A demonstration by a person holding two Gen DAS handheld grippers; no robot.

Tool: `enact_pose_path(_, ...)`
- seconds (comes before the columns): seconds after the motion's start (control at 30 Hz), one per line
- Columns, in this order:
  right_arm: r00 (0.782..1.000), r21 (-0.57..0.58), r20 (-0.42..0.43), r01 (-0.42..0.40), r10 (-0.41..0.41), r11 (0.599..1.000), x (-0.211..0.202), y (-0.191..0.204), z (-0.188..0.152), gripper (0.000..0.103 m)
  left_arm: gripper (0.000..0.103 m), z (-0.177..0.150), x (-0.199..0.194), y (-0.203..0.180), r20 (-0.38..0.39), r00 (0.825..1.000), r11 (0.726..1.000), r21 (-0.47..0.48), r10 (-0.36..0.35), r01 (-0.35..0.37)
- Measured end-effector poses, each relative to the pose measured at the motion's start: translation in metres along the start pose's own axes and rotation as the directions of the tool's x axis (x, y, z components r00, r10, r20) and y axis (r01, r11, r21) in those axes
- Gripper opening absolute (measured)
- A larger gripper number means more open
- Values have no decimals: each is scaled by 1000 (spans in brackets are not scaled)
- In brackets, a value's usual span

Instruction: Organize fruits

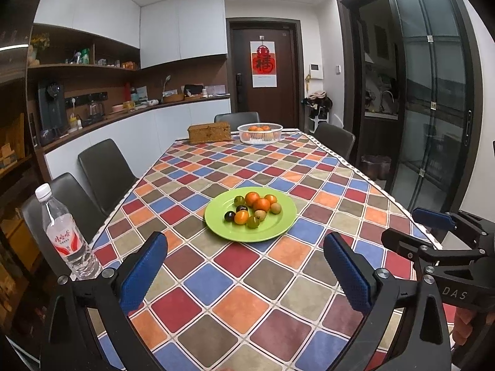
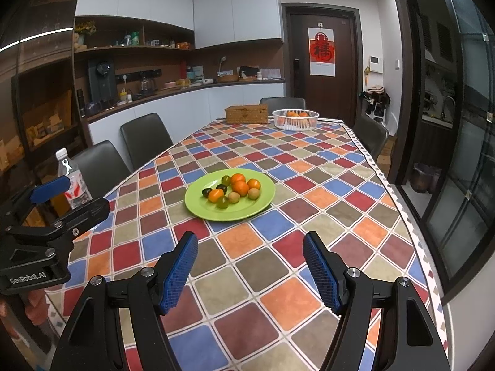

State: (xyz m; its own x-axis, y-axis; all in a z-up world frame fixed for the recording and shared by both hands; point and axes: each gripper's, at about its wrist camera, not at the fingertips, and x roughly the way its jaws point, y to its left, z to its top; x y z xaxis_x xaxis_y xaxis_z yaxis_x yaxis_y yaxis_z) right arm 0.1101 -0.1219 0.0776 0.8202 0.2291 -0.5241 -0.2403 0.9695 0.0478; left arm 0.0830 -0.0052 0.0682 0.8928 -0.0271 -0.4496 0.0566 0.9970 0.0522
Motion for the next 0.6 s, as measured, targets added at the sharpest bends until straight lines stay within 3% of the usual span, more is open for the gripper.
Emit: enact_pose_path(0.6, 1000, 2, -12, -1, 1, 1000, -2, 2, -5, 71, 103, -3, 0, 4, -6, 1000, 1000, -11, 10, -10)
